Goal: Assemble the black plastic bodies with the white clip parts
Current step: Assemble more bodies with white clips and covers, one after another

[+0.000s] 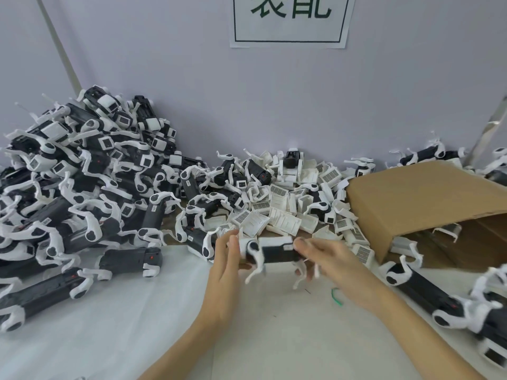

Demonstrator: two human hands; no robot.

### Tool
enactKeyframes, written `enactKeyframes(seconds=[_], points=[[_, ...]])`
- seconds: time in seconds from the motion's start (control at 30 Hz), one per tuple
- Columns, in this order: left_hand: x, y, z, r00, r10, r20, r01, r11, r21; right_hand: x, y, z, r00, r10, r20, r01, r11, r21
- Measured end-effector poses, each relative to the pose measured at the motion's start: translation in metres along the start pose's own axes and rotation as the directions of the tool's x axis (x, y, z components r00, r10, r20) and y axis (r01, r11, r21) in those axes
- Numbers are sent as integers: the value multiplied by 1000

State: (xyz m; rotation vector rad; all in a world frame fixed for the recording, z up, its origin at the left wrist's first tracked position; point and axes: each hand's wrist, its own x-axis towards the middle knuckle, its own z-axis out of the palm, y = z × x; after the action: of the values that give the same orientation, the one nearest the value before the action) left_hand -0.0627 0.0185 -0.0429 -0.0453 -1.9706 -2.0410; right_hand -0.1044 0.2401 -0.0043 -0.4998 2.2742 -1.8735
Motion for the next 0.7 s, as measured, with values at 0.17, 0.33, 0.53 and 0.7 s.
enactKeyframes(seconds=[0.17,0.33,0.53,0.7], points=[[1,2,-2,998,-18,-68,13,997,-71,25,-39,-60,990,-121,-66,129,637,760],[-1,-1,0,966,144,-213,-95,969,226,39,-49,-85,993,-113,43,33,598,801],[9,-4,-9,878,116,-464,58,936,346,32,-3,-26,984,167,63,-152,603,783],[16,-10,-14,896,73,-438,41,969,244,21,25,7,955,272,117,-255,553,793]])
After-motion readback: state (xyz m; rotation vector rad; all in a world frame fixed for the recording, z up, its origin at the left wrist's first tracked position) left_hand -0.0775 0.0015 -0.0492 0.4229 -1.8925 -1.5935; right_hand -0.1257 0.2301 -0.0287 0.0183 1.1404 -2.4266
